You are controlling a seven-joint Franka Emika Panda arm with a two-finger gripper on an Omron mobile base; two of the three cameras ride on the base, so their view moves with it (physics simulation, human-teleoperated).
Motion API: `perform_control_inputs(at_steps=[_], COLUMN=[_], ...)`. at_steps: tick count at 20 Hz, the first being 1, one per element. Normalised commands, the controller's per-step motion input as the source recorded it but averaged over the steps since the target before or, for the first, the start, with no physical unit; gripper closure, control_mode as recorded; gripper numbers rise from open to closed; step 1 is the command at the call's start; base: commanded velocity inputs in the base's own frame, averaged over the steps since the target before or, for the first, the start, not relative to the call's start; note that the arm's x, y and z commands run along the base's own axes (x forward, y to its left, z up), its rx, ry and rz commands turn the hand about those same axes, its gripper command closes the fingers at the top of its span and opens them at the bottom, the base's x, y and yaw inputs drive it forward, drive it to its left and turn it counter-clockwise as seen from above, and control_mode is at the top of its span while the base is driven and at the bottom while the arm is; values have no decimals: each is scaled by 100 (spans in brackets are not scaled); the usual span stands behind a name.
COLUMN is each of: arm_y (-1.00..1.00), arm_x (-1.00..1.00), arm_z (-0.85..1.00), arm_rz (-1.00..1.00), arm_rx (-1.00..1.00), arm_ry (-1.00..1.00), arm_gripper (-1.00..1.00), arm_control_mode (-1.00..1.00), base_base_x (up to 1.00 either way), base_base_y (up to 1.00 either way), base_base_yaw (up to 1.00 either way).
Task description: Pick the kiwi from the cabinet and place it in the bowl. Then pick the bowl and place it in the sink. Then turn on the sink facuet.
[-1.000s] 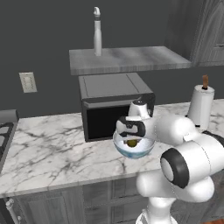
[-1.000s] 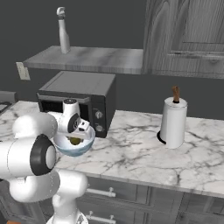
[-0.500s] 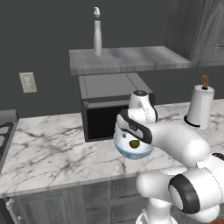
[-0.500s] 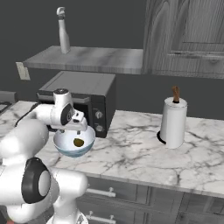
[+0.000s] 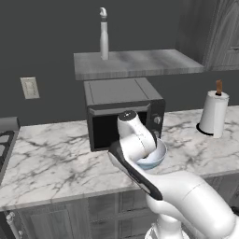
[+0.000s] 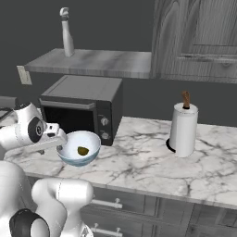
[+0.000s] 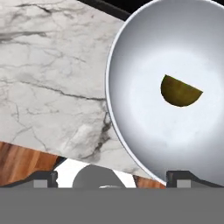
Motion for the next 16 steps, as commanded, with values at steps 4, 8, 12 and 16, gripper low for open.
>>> perform_control_inputs(at_steps=[4, 8, 12, 16], arm_y=[-13, -18, -2, 0], arm_x=[-1, 9, 13, 23], arm_z=[-9, -4, -33, -49], arm_rz=[9, 8, 12, 14], arm_rx=[-5, -8, -10, -11], arm_ry=[9, 1, 14, 23], arm_gripper=[-100, -100, -100, -100], arm_control_mode=[-100, -100, -100, -100], base_base_x=[0, 0, 0, 0], base_base_y=[0, 0, 0, 0], base_base_yaw=[0, 0, 0, 0])
